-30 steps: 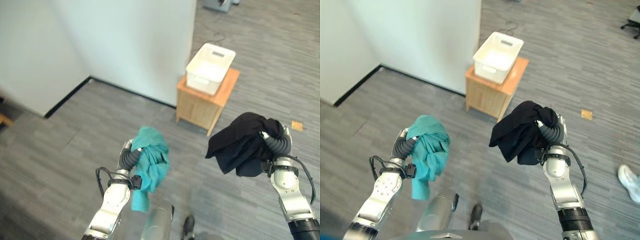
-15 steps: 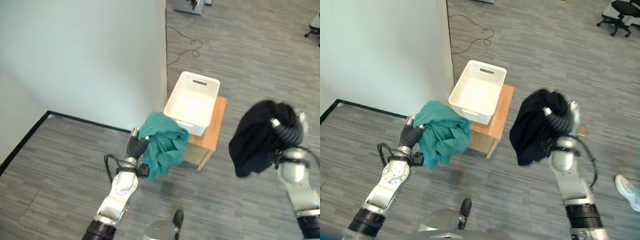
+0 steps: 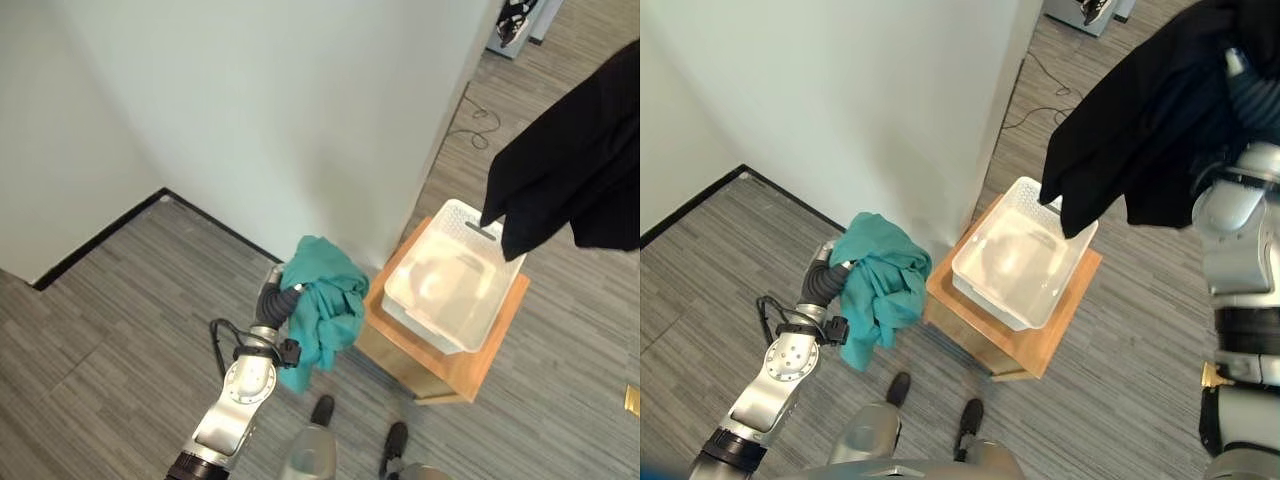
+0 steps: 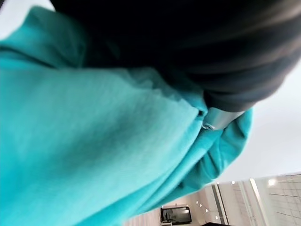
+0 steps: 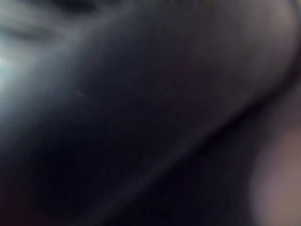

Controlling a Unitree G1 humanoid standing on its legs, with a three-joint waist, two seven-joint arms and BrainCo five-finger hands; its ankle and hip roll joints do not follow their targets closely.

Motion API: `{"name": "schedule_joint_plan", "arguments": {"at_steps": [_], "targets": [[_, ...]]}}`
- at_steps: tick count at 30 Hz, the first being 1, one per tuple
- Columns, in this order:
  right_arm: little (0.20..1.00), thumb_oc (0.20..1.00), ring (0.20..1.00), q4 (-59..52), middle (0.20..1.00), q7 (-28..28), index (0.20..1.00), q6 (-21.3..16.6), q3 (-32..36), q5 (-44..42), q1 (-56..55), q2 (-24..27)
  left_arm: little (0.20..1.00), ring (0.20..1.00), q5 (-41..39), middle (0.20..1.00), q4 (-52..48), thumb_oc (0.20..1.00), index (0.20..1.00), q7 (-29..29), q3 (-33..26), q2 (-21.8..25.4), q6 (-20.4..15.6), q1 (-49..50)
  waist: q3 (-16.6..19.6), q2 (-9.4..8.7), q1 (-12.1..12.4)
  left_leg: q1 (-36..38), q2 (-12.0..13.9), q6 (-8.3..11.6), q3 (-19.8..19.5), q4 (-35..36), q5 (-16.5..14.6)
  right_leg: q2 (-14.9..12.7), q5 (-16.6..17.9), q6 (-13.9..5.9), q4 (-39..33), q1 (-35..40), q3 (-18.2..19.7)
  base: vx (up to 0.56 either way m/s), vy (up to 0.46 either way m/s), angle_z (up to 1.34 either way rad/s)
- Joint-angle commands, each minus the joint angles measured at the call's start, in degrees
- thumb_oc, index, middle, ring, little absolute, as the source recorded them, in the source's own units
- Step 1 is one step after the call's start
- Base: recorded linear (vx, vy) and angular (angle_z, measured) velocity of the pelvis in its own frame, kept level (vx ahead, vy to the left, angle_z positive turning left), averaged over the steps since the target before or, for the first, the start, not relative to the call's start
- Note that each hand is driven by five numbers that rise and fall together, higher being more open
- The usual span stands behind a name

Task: Pick up bed clothes into laundry basket.

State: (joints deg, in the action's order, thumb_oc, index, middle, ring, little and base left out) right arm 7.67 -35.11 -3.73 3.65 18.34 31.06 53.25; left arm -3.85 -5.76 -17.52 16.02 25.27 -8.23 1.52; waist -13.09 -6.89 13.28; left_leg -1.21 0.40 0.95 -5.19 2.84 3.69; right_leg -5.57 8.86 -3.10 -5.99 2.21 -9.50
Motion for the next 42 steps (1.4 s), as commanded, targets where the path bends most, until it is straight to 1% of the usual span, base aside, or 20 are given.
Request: {"name": "schedule_joint_plan", "arguments": {"at_steps": [1,6,7,9,11,16,21,22,26,28,30,31,36,37,38,39,40,41,42], "targets": [[0.2,0.2,0.2,1.96,0.2,3.07,0.2,-1.1,-4.1,-3.96,3.21,5.44,0.2,0.2,-1.49,0.2,-3.18,0.2,0.2,-0.28,0.84,-0.94,-5.05,-0.85,6.08,2.21,0.23,4.38,-0.03,0.24,-3.0,2.16,-6.29,-0.55,-10.9,-4.82,3.67,5.14,-4.81,0.04,-0.079,-0.09],[0.2,0.2,0.2,5.86,0.2,5.1,0.2,-0.33,-7.83,-2.85,3.82,3.53,0.2,0.2,-2.61,0.2,-3.01,0.2,0.2,-0.32,-0.13,-0.93,-5.15,0.6,5.84,2.59,0.66,3.83,0.13,1.02,-4.2,2.16,-5.89,-0.16,-11.09,-4.43,2.21,6.19,-6.42,0.02,-0.054,0.06],[0.2,0.2,0.2,6.6,0.2,5.59,0.2,-0.03,-8.41,-2.03,2.97,2.47,0.2,0.2,-2.97,0.2,-2.77,0.2,0.2,-0.32,-0.21,-1.15,-5.04,1.0,5.61,2.77,0.99,3.58,0.21,1.2,-4.47,2.16,-5.68,-0.08,-11.27,-4.34,2.07,6.32,-6.78,0.02,-0.04,0.1],[0.2,0.2,0.2,7.08,0.2,5.99,0.2,0.63,-8.48,-0.53,1.38,1.02,0.2,0.2,-3.32,0.2,-2.77,0.2,0.2,-0.32,-0.6,-1.37,-5.09,1.58,5.57,3.07,1.24,3.15,0.28,1.61,-5.18,2.16,-5.38,0.03,-11.56,-4.09,1.93,6.56,-7.64,0.03,-0.034,0.13],[0.2,0.2,0.2,7.05,0.2,6.31,0.2,1.45,-7.06,1.24,-2.58,-2.19,0.2,0.2,-3.66,0.2,-2.88,0.2,0.2,-0.23,-0.76,-1.64,-4.85,2.09,5.46,3.5,1.62,2.48,0.15,2.17,-6.45,2.16,-5.08,0.17,-12.01,-3.85,1.47,7.15,-9.32,0.05,-0.043,0.27],[0.2,0.2,0.2,7.58,0.2,6.41,0.2,1.71,-6.44,1.76,-4.92,-4.76,0.2,0.2,-4.25,0.2,-2.9,0.2,0.2,0.12,-0.61,-1.77,-4.78,2.16,5.35,3.88,2.0,1.79,-0.08,2.42,-7.88,2.16,-4.62,0.24,-12.45,-3.65,1.17,7.63,-10.87,0.03,-0.02,0.29],[0.2,0.2,0.2,6.26,0.2,8.76,0.2,1.61,-9.94,3.07,-4.94,-8.76,0.2,0.2,-5.29,0.2,-2.36,0.2,0.2,0.49,-0.69,-2.24,-4.38,1.9,4.78,4.16,2.97,0.69,-0.18,2.7,-8.9,2.16,-3.91,0.38,-13.06,-3.34,0.99,7.25,-11.61,0.01,-0.004,0.03],[0.2,0.2,0.2,6.28,0.2,8.76,0.2,1.62,-9.99,3.11,-4.88,-8.8,0.2,0.2,-5.3,0.2,-2.35,0.2,0.2,0.49,-0.74,-2.24,-4.38,1.9,4.81,4.14,2.88,0.63,-0.19,2.71,-8.94,2.16,-3.89,0.38,-13.07,-3.33,0.99,7.21,-11.66,0.01,0.01,0.03],[0.2,0.2,0.2,9.18,0.2,9.14,0.2,2.18,-12.35,4.11,-4.12,-9.97,0.2,0.2,-5.81,0.2,-2.21,0.2,0.2,0.52,-0.51,-2.21,-4.64,1.56,4.23,4.27,3.95,-0.63,-0.6,2.97,-10.22,2.16,-3.27,0.44,-13.42,-3.24,0.99,6.92,-12.96,0.01,0.008,0.13],[0.2,0.2,0.2,13.23,0.2,8.97,0.2,2.88,-13.38,4.05,-4.58,-11.04,0.2,0.2,-6.28,0.2,-1.96,0.2,0.2,0.45,-0.5,-2.26,-4.66,1.75,3.71,4.31,4.54,-1.68,-0.91,3.13,-11.17,2.16,-2.82,0.43,-13.47,-3.21,0.99,6.56,-14.2,0.01,0.004,0.2],[0.2,0.2,0.2,15.25,0.2,9.18,0.2,2.91,-13.77,4.06,-5.07,-11.34,0.2,0.2,-6.4,0.2,-1.85,0.2,0.2,0.58,-0.4,-2.2,-4.76,1.85,3.61,4.23,4.6,-2.09,-0.99,3.23,-11.58,2.16,-2.68,0.48,-13.58,-3.16,0.99,6.45,-14.68,0.01,-0.004,0.32],[0.2,0.2,0.2,18.26,0.2,9.69,0.2,3.38,-14.2,4.24,-5.88,-11.17,0.2,0.2,-6.77,0.2,-1.84,0.2,0.2,1.01,-0.2,-2.09,-4.94,2.06,3.22,4.17,5.18,-2.5,-1.16,3.37,-12.0,2.16,-2.59,0.49,-13.7,-3.08,0.99,6.34,-15.34,0.01,-0.005,0.18],[0.2,0.2,0.2,24.44,0.2,9.87,0.2,4.32,-14.25,3.57,-6.39,-9.99,0.2,0.2,-7.34,0.2,-2.22,0.2,0.2,1.67,0.11,-1.86,-5.07,2.7,2.63,4.09,5.61,-3.26,-1.21,3.78,-12.46,2.16,-2.66,0.55,-14.29,-3.0,0.99,6.1,-16.22,0.0,-0.016,0.17],[1.0,1.0,1.0,25.64,1.0,9.73,1.0,4.6,-13.69,2.76,-6.34,-9.36,0.2,0.2,-7.57,0.2,-1.83,0.2,0.2,1.68,0.14,-1.92,-4.9,2.45,2.65,4.13,5.38,-3.4,-1.3,3.79,-12.44,2.16,-2.64,0.52,-14.44,-2.93,0.99,6.06,-16.2,0.0,0.0,0.0],[1.0,1.0,1.0,25.58,1.0,9.67,1.0,4.6,-13.32,2.62,-6.49,-9.19,0.2,0.2,-7.5,0.2,-1.66,0.2,0.2,1.53,0.03,-1.99,-4.8,2.26,2.74,4.21,5.09,-3.61,-1.41,3.67,-12.45,2.16,-2.29,0.36,-14.13,-3.05,0.99,5.94,-16.37,0.0,0.0,0.0],[1.0,1.0,1.0,25.53,1.0,9.69,1.0,4.61,-13.33,2.62,-6.54,-9.21,0.2,0.2,-7.48,0.2,-1.62,0.2,0.2,1.51,0.02,-1.99,-4.81,2.28,2.71,4.17,5.17,-3.41,-1.3,3.78,-12.36,2.16,-2.64,0.44,-14.42,-2.97,0.99,6.11,-16.27,0.0,0.0,0.0],[0.918,0.918,0.918,24.97,0.918,9.77,0.918,4.66,-12.89,2.58,-6.94,-9.14,0.2,0.2,-7.51,0.2,-1.48,0.2,0.2,1.4,-0.16,-2.1,-4.75,2.14,2.75,4.21,4.96,-3.26,-1.32,3.75,-12.23,2.16,-2.76,0.41,-14.48,-3.01,0.99,6.23,-16.16,0.0,0.0,0.0],[1.0,1.0,1.0,23.7,1.0,9.62,1.0,4.65,-11.98,2.72,-7.97,-9.19,0.2,0.2,-7.38,0.2,-1.35,0.2,0.2,1.19,-0.44,-2.28,-4.58,1.92,2.93,4.31,4.56,-3.07,-1.35,3.63,-12.09,2.16,-2.83,0.33,-14.51,-3.05,0.99,6.42,-16.01,0.0,0.0,0.0],[1.0,1.0,1.0,22.67,1.0,9.52,1.0,4.69,-11.14,2.8,-8.86,-9.31,0.2,0.2,-7.33,0.2,-1.31,0.2,0.2,1.04,-0.57,-2.46,-4.48,1.66,3.04,4.45,4.24,-3.12,-1.45,3.48,-12.01,2.16,-2.54,0.19,-14.28,-3.15,0.99,6.38,-16.07,0.03,0.009,-0.03]]}}
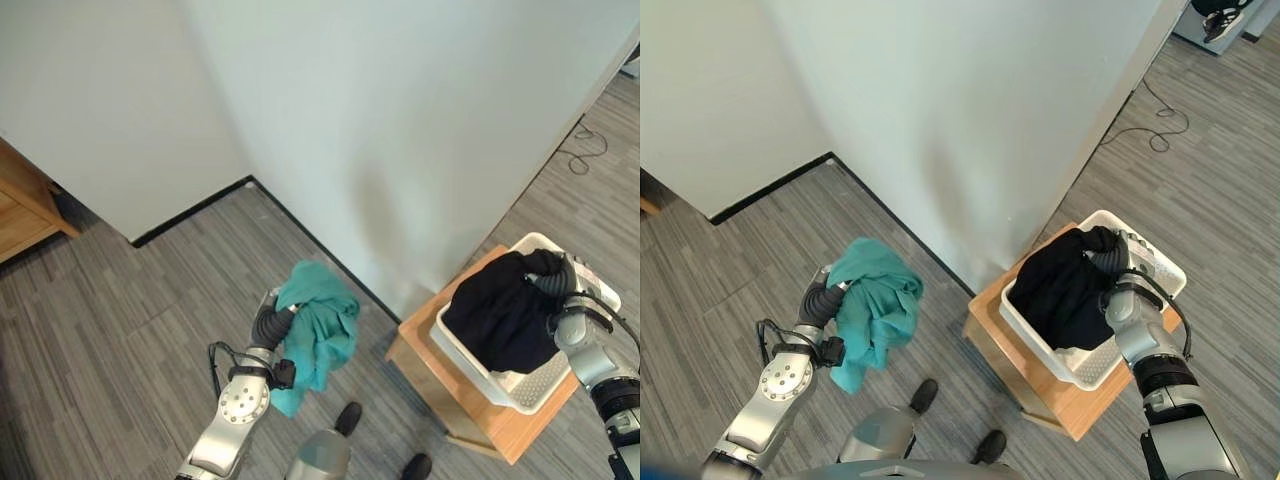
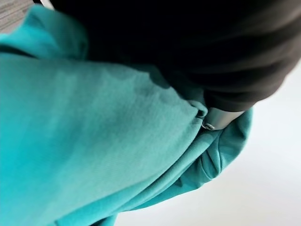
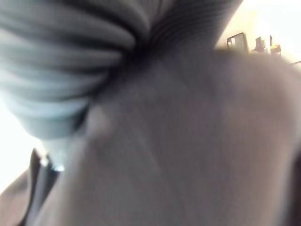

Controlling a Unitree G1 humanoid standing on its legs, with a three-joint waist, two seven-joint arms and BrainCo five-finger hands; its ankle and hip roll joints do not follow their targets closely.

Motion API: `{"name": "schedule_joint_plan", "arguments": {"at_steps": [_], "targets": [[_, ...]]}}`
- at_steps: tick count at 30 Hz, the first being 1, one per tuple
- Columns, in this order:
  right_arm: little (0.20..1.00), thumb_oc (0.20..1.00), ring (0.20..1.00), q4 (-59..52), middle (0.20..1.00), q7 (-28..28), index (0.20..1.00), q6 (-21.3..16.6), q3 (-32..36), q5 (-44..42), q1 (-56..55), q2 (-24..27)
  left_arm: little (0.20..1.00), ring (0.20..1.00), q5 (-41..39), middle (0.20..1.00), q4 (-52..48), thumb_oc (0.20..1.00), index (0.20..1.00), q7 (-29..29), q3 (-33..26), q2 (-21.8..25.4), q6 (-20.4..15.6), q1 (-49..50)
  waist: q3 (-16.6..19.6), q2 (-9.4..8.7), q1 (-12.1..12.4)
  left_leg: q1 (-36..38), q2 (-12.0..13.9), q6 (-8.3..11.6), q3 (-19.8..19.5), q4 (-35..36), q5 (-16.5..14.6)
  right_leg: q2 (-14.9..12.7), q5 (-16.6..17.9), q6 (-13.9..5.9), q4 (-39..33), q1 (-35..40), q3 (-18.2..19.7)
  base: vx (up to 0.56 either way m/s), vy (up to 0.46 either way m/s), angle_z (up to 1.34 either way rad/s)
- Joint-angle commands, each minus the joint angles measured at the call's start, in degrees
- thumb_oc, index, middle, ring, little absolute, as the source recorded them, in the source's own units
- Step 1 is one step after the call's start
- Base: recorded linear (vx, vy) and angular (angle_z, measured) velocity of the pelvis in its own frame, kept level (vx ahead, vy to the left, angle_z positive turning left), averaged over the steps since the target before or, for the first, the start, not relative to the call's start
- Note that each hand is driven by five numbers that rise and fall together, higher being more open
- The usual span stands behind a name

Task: Pick up bed clothes into laundry basket.

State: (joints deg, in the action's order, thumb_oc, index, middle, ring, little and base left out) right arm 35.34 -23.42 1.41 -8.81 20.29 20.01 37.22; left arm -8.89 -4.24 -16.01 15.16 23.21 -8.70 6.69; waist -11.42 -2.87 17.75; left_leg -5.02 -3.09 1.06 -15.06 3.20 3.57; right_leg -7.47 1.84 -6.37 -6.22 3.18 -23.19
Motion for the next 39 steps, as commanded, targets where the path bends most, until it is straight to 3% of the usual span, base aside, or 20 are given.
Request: {"name": "schedule_joint_plan", "arguments": {"at_steps": [1,6,14,18,24,30,36,39], "targets": [[1.0,1.0,1.0,-6.95,1.0,-2.43,1.0,-0.63,2.52,1.15,0.73,6.52,0.2,0.2,-1.94,0.2,-2.91,0.2,0.2,-0.63,-0.12,-0.74,-3.82,-3.81,1.59,0.48,-0.83,1.23,2.24,3.36,-1.76,1.8,-2.98,2.08,-7.62,0.18,1.22,5.77,-2.08,0.02,0.018,-0.05],[1.0,1.0,1.0,-14.35,1.0,-3.19,1.0,-0.34,8.29,2.26,-4.41,6.16,0.2,0.2,-0.36,0.2,-4.05,0.2,0.2,-0.89,-0.83,-1.06,-3.32,-5.14,2.69,1.03,-2.85,2.29,2.3,2.8,-0.73,1.8,-3.32,1.5,-7.42,-0.19,1.22,6.1,-0.79,0.03,0.011,-0.06],[1.0,1.0,1.0,-23.19,1.0,-4.48,1.0,-0.14,11.3,0.74,-2.97,5.28,0.2,0.2,2.56,0.2,-2.86,0.2,0.2,-3.68,-0.5,-1.95,-1.8,-10.98,3.57,2.08,-5.28,3.87,2.68,2.18,2.06,1.8,-4.28,0.69,-7.0,-0.62,1.22,6.02,2.05,0.01,0.023,-0.33],[1.0,1.0,1.0,-25.34,1.0,-5.08,1.0,-0.54,12.99,0.5,-7.82,1.81,0.2,0.2,3.32,0.2,-5.95,0.2,0.2,-4.18,-0.39,-1.77,-2.05,-14.23,3.69,2.73,-6.65,4.49,2.55,1.88,2.52,1.8,-4.62,0.5,-6.95,-0.76,1.22,6.3,2.57,-0.01,0.016,-0.08],[1.0,1.0,1.0,-16.38,1.0,-3.47,1.0,0.02,12.46,-0.66,-16.26,-3.07,0.2,0.2,6.63,0.2,-13.89,0.2,0.2,-1.97,4.69,0.1,-3.61,-25.53,3.72,3.52,-9.31,5.64,2.43,1.35,3.05,1.8,-5.23,0.37,-7.05,-0.83,1.22,6.99,3.37,-0.01,0.01,0.0],[1.0,1.0,1.0,-0.63,1.0,-1.56,1.0,1.25,7.7,-3.86,-17.1,-5.85,0.2,0.2,1.68,0.2,-17.47,0.2,0.2,-0.78,9.67,-2.6,-5.03,-36.63,3.83,4.43,-11.51,6.62,2.4,0.76,4.1,1.8,-5.69,0.01,-6.63,-0.94,1.22,7.22,4.7,-0.05,0.023,-0.13],[1.0,1.0,1.0,-0.73,1.0,-0.84,1.0,0.27,6.23,-5.47,-17.57,-7.57,0.2,0.2,7.93,0.2,-14.67,0.2,0.2,-3.93,11.65,-4.41,-4.38,-41.72,3.6,4.73,-12.66,7.59,2.49,0.39,5.27,1.8,-6.12,-0.09,-6.35,-0.97,1.22,7.28,6.27,-0.03,0.021,-0.11],[1.0,1.0,1.0,-1.36,1.0,-0.23,1.0,-0.96,5.13,-7.26,-17.91,-9.11,0.2,0.2,10.92,0.2,-7.35,0.2,0.2,-4.26,14.44,-6.52,-2.75,-44.41,3.44,4.86,-13.71,8.34,2.68,0.15,6.24,1.8,-6.45,-0.09,-6.12,-1.01,1.22,7.27,7.15,0.01,0.03,-0.14]]}}
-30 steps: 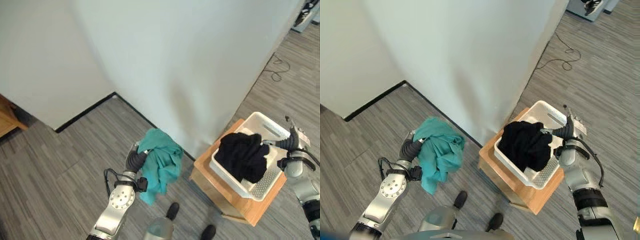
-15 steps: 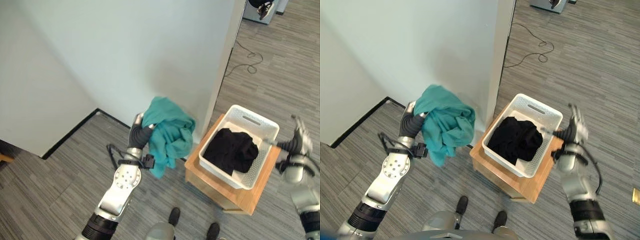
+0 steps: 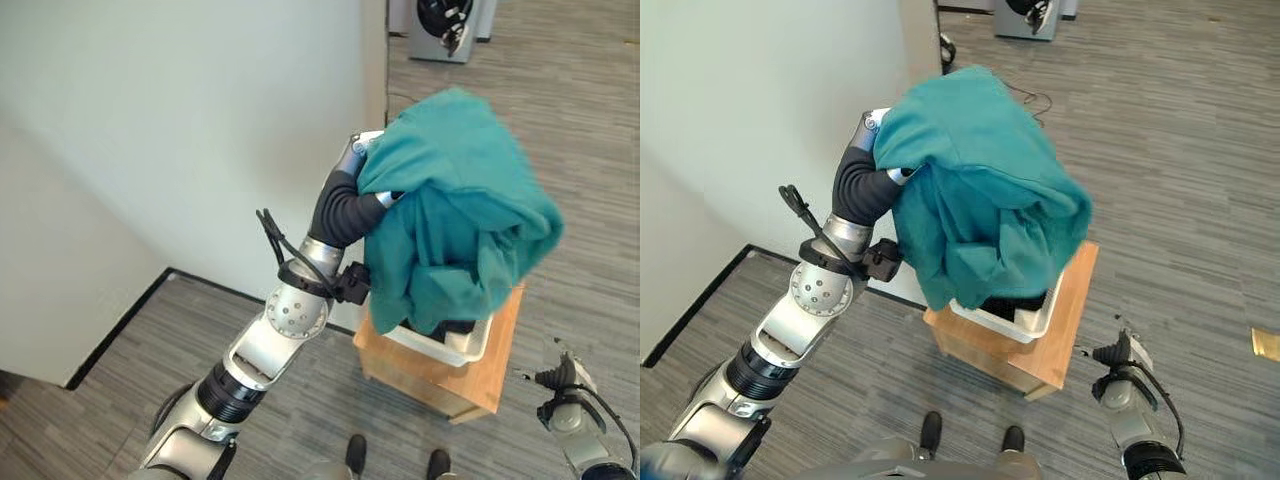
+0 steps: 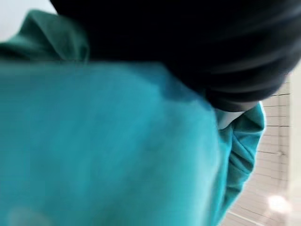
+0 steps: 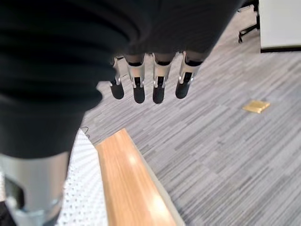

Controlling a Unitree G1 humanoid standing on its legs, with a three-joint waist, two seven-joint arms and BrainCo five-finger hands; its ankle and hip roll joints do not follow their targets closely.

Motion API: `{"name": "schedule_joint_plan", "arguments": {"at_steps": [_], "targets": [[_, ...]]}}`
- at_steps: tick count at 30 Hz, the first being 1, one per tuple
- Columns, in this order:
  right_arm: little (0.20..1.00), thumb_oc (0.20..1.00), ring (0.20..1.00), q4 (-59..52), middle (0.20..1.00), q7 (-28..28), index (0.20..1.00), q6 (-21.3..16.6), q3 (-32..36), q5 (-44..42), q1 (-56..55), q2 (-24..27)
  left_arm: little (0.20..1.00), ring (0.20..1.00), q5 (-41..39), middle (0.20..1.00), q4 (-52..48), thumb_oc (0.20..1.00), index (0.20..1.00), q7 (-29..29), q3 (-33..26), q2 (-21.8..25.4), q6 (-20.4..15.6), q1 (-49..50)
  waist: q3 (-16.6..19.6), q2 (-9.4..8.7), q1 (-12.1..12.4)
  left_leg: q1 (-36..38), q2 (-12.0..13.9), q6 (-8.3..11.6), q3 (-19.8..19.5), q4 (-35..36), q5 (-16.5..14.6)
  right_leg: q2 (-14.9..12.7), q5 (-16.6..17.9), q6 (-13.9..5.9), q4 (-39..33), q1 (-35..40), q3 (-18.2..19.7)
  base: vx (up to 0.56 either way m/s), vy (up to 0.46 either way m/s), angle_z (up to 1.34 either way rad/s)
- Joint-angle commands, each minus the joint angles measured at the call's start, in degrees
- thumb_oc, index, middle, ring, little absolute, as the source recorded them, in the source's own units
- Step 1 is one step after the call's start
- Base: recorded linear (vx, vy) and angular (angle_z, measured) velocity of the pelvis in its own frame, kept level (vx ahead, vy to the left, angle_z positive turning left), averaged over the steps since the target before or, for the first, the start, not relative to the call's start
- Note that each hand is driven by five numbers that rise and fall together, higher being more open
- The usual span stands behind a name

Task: Pick up bed clothes into laundry basket.

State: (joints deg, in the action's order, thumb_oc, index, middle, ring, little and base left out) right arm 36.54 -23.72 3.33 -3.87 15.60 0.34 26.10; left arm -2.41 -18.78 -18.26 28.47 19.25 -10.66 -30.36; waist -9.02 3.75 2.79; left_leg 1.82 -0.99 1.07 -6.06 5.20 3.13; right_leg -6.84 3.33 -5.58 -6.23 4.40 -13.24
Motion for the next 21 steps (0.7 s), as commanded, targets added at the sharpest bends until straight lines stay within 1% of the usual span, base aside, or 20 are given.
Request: {"name": "schedule_joint_plan", "arguments": {"at_steps": [1,3,4,5,7,9,10,12,13,16,17,21], "targets": [[1.0,1.0,1.0,-2.66,1.0,0.62,1.0,-3.59,-0.39,-3.45,1.32,1.05,0.2,0.2,6.56,0.2,10.02,0.2,0.2,-2.54,1.98,-2.95,-0.3,-8.37,1.0,-1.79,0.76,1.64,0.64,0.13,-2.44,-0.2,-6.02,-0.69,-7.5,-1.84,1.23,6.02,-2.44,0.0,0.019,-0.22],[1.0,1.0,1.0,-2.51,1.0,1.77,1.0,-3.96,-1.95,-3.84,0.82,-0.05,0.2,0.2,7.77,0.2,15.01,0.2,0.2,-2.27,3.49,-3.7,0.81,-8.82,0.73,-1.77,0.0,1.75,0.72,0.06,-1.84,-0.2,-6.08,-0.7,-7.27,-1.9,1.23,5.81,-1.93,-0.01,0.03,-0.22],[1.0,1.0,1.0,-2.09,1.0,2.61,1.0,-4.32,-3.46,-4.1,0.3,-1.16,0.2,0.2,9.34,0.2,19.38,0.2,0.2,-2.22,4.94,-3.93,1.69,-9.09,0.45,-1.78,-0.52,1.54,0.76,-0.01,-1.45,-0.2,-5.97,-0.68,-7.0,-2.0,1.23,5.37,-1.53,-0.01,0.02,-0.14],[1.0,1.0,1.0,-2.06,1.0,2.59,1.0,-4.34,-3.49,-4.11,0.29,-1.22,0.2,0.2,9.41,0.2,19.64,0.2,0.2,-2.31,5.02,-4.0,1.56,-9.16,0.52,-1.83,-0.48,1.51,0.75,-0.02,-1.41,-0.2,-5.97,-0.69,-6.99,-2.0,1.23,5.32,-1.49,0.0,0.013,-0.14],[1.0,1.0,1.0,-2.16,1.0,3.53,1.0,-4.72,-4.26,-4.65,-0.73,-2.22,0.2,0.2,11.39,0.2,22.66,0.2,0.2,-2.03,6.09,-3.74,2.38,-9.56,0.18,-1.87,-1.09,1.21,0.84,-0.06,-1.15,-0.2,-5.77,-0.64,-6.8,-1.96,1.23,4.78,-0.99,0.01,0.005,-0.21],[1.0,1.0,1.0,-2.26,1.0,3.81,1.0,-4.87,-4.46,-4.69,-1.08,-2.4,0.2,0.2,12.14,0.2,23.68,0.2,0.2,-1.93,6.69,-3.78,2.43,-9.71,0.17,-1.93,-1.19,0.98,0.84,-0.06,-1.05,-0.2,-5.73,-0.63,-6.72,-1.95,1.23,4.44,-0.79,0.01,0.007,-0.07],[1.0,1.0,1.0,-2.56,1.0,4.54,1.0,-5.39,-5.05,-4.72,-2.54,-3.11,0.2,0.2,14.79,0.2,24.97,0.2,0.2,-1.72,7.7,-3.35,2.9,-9.88,-0.32,-1.92,-1.78,0.54,0.87,-0.05,-0.87,-0.2,-5.65,-0.6,-6.56,-1.95,1.23,3.76,-0.41,0.0,0.0,0.0],[1.0,1.0,1.0,-2.86,1.0,4.91,1.0,-5.63,-5.46,-4.39,-3.3,-3.29,0.2,0.2,16.31,0.2,25.73,0.2,0.2,-1.82,8.33,-2.91,3.16,-10.13,-0.44,-1.94,-1.93,0.2,0.9,-0.04,-0.74,-0.2,-5.56,-0.59,-6.5,-1.99,1.23,3.31,-0.3,0.0,0.012,-0.06],[1.0,1.0,1.0,-2.97,1.0,5.75,1.0,-5.71,-6.06,-3.41,-4.87,-3.62,0.2,0.2,18.73,0.2,26.07,0.2,0.2,-1.56,8.53,-1.71,3.55,-9.83,-0.93,-1.92,-2.19,-0.25,0.9,-0.1,-0.22,-0.2,-5.49,-0.56,-6.28,-2.11,1.23,2.62,0.11,0.0,0.024,-0.13],[1.0,1.0,1.0,-1.87,1.0,6.89,1.0,-5.87,-6.43,-3.16,-6.95,-4.22,0.2,0.2,22.7,0.2,27.68,0.2,0.2,-1.55,8.69,0.65,4.31,-10.7,-1.55,-2.12,-2.61,-1.02,0.98,-0.09,0.9,-0.2,-5.41,-0.68,-5.71,-2.55,1.23,1.54,0.88,0.0,0.029,-0.16],[1.0,1.0,1.0,-0.51,1.0,6.92,1.0,-5.82,-6.07,-3.16,-8.05,-4.36,0.2,0.2,23.49,0.2,28.05,0.2,0.2,-1.8,8.17,1.49,4.8,-11.5,-1.73,-2.33,-2.92,-1.24,1.09,-0.07,1.5,-0.2,-5.45,-0.72,-5.37,-2.7,1.23,1.02,1.18,0.01,0.023,-0.16],[1.0,1.0,1.0,1.96,1.0,6.59,1.0,-5.78,-5.62,-3.23,-8.53,-4.34,0.2,0.2,23.93,0.2,28.68,0.2,0.2,-2.0,7.84,1.94,4.97,-12.6,-2.0,-2.64,-3.12,-1.53,1.15,-0.01,2.18,-0.2,-5.53,-0.84,-4.88,-2.96,1.23,0.37,1.61,0.02,0.019,-0.17]]}}
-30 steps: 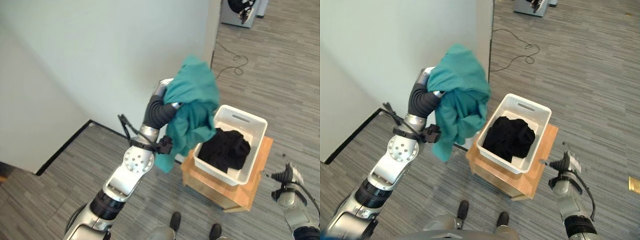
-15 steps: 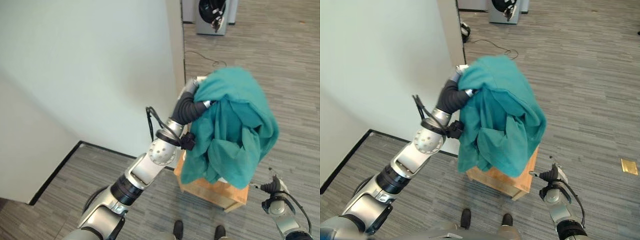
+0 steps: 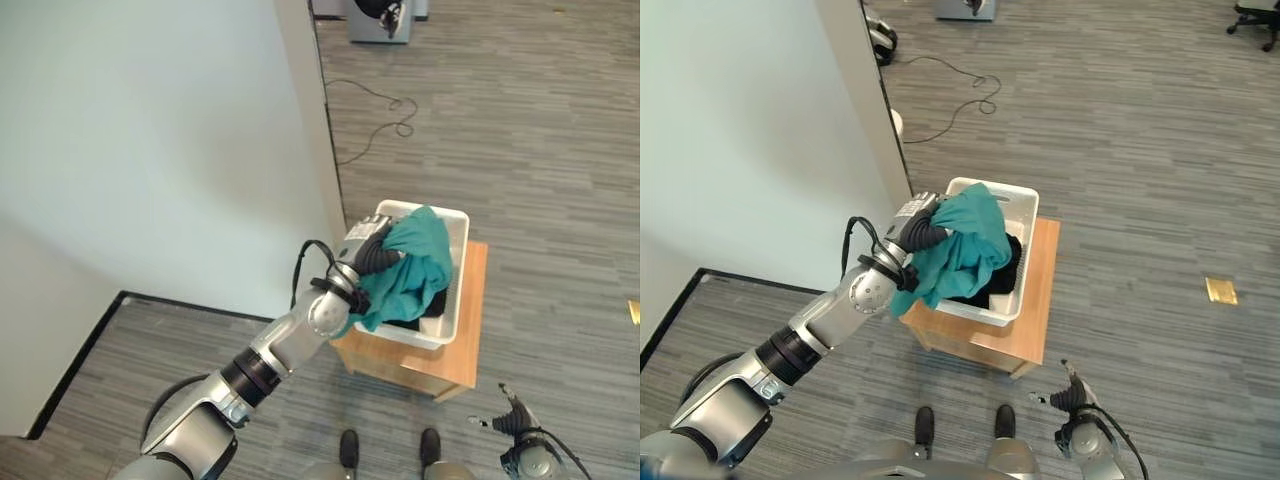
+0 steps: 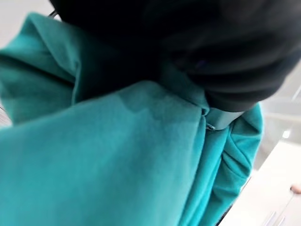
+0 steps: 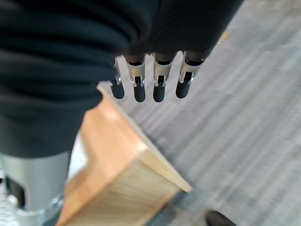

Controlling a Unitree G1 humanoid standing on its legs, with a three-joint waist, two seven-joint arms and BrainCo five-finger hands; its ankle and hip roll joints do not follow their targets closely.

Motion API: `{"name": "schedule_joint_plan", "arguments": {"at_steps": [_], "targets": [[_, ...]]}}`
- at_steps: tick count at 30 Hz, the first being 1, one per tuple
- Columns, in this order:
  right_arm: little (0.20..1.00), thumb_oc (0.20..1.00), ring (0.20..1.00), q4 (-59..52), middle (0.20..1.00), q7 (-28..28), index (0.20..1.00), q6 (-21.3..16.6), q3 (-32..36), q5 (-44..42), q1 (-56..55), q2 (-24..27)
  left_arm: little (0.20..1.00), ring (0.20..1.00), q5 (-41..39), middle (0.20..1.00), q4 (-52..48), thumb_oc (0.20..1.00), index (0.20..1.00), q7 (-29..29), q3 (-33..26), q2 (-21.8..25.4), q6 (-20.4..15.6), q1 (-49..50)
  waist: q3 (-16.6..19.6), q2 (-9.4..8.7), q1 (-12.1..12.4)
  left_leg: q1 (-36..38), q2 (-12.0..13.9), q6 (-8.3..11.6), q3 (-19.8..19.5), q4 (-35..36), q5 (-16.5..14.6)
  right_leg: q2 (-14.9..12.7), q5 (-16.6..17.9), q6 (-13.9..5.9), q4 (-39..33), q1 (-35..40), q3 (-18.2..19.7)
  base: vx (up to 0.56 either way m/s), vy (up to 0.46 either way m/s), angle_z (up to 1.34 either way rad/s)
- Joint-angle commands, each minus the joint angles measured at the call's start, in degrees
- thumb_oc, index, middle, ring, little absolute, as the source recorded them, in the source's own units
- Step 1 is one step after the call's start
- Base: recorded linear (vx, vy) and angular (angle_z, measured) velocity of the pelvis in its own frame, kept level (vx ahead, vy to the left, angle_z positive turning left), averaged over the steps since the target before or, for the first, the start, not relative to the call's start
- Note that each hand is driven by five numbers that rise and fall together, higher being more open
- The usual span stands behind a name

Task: Pick up bed clothes into laundry basket.

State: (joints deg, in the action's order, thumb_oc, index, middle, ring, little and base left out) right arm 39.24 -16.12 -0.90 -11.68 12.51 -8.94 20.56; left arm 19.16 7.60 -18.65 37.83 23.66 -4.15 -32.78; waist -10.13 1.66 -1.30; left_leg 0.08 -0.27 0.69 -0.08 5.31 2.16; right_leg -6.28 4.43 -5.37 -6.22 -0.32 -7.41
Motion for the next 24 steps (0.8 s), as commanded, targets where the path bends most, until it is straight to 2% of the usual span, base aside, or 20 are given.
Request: {"name": "schedule_joint_plan", "arguments": {"at_steps": [1,3,4,7,8,9,19,20,21,22,24], "targets": [[1.0,1.0,1.0,1.78,1.0,-1.53,1.0,-1.37,2.43,-0.51,1.31,1.14,0.2,0.2,2.63,0.2,2.39,0.2,0.2,-1.52,-1.36,-2.43,-1.44,-11.2,-1.2,-0.71,0.94,-0.09,0.44,0.38,-3.52,-0.31,-4.47,-1.49,-5.82,-3.21,1.22,4.79,-4.27,0.0,0.028,-0.13],[1.0,1.0,1.0,2.67,1.0,-1.76,1.0,-1.25,2.51,-0.75,1.94,1.19,0.2,0.2,2.98,0.2,3.0,0.2,0.2,-1.45,-1.04,-2.7,-1.24,-12.06,-1.49,-0.75,0.82,-0.34,0.42,0.37,-3.51,-0.31,-4.35,-1.52,-5.8,-3.26,1.22,4.53,-4.3,-0.01,0.032,-0.08],[1.0,1.0,1.0,2.4,1.0,-2.08,1.0,-1.2,2.97,-1.61,2.82,1.64,0.2,0.2,5.23,0.2,7.07,0.2,0.2,-1.63,0.62,-4.03,-0.15,-15.93,-2.38,-0.78,0.23,-1.47,0.22,0.41,-3.41,-0.31,-4.09,-1.71,-5.65,-3.33,1.22,3.52,-4.53,0.0,0.0,0.0],[1.0,1.0,1.0,1.53,1.0,-2.26,1.0,-1.33,3.11,-2.04,2.77,1.9,0.2,0.2,7.48,0.2,10.33,0.2,0.2,-2.05,1.97,-4.34,1.03,-18.92,-2.92,-0.67,-0.38,-2.19,0.05,0.41,-3.15,-0.31,-4.02,-1.89,-5.41,-3.5,1.22,2.76,-4.64,0.0,0.015,0.04],[1.0,1.0,1.0,4.37,1.0,-3.64,1.0,-1.47,3.48,-3.74,6.74,2.74,0.2,0.2,8.96,0.2,11.62,0.2,0.2,-2.68,2.52,-4.31,0.4,-19.06,-3.17,-0.59,-0.06,-2.78,0.0,0.41,-3.19,-0.31,-3.85,-1.94,-5.33,-3.51,1.22,2.26,-4.91,-0.03,0.039,-0.08],[1.0,1.0,1.0,5.14,1.0,-3.8,1.0,-2.88,2.67,-3.93,6.71,3.4,0.2,0.2,12.48,0.2,12.81,0.2,0.2,-3.04,3.8,-4.32,2.38,-20.92,-3.76,-0.43,-0.63,-3.76,0.04,0.46,-2.49,-0.31,-3.76,-2.15,-5.02,-3.95,1.22,0.94,-4.37,-0.03,0.032,-0.14],[1.0,1.0,1.0,5.24,1.0,-4.32,1.0,-2.27,0.68,-5.16,8.27,1.21,0.2,0.2,14.12,0.2,16.76,0.2,0.2,-3.85,2.4,-4.19,5.42,-24.6,-5.78,-0.54,-2.6,-7.62,0.73,0.54,1.44,-0.31,-3.44,-2.38,-3.28,-4.63,1.22,-5.29,-0.4,0.0,0.054,-0.21],[1.0,1.0,1.0,5.22,1.0,-4.33,1.0,-2.31,0.45,-5.33,8.71,1.02,0.269,0.269,14.16,0.269,17.68,0.269,0.269,-3.93,2.54,-3.98,5.63,-25.18,-5.87,-0.62,-2.56,-8.05,0.87,0.55,1.98,-0.31,-3.36,-2.38,-3.02,-4.72,1.22,-6.0,0.05,-0.01,0.066,-0.19],[1.0,1.0,1.0,5.22,1.0,-4.24,1.0,-2.41,0.25,-5.63,9.3,0.93,0.269,0.269,15.03,0.269,18.79,0.269,0.269,-3.58,2.88,-3.4,6.09,-25.22,-6.18,-0.63,-2.83,-8.4,1.04,0.56,2.47,-0.31,-3.27,-2.41,-2.63,-4.99,1.22,-6.58,0.34,0.0,0.078,-0.25],[1.0,1.0,1.0,5.02,1.0,-4.01,1.0,-2.67,-0.22,-6.07,10.02,0.71,1.0,1.0,16.44,1.0,19.55,1.0,1.0,-3.18,3.34,-2.73,6.51,-25.95,-6.25,-0.79,-2.63,-8.81,1.18,0.55,3.22,-0.31,-3.21,-2.27,-2.35,-5.06,1.22,-7.43,1.08,0.02,0.076,-0.23],[1.0,1.0,1.0,4.73,1.0,-3.88,1.0,-2.89,-0.57,-6.43,10.26,0.55,1.0,1.0,16.9,1.0,20.82,1.0,1.0,-3.18,3.63,-2.93,6.92,-26.55,-6.39,-0.89,-2.61,-8.88,1.24,0.58,3.5,-0.31,-3.2,-2.18,-2.31,-5.03,1.22,-7.65,1.28,0.02,0.035,-0.32]]}}
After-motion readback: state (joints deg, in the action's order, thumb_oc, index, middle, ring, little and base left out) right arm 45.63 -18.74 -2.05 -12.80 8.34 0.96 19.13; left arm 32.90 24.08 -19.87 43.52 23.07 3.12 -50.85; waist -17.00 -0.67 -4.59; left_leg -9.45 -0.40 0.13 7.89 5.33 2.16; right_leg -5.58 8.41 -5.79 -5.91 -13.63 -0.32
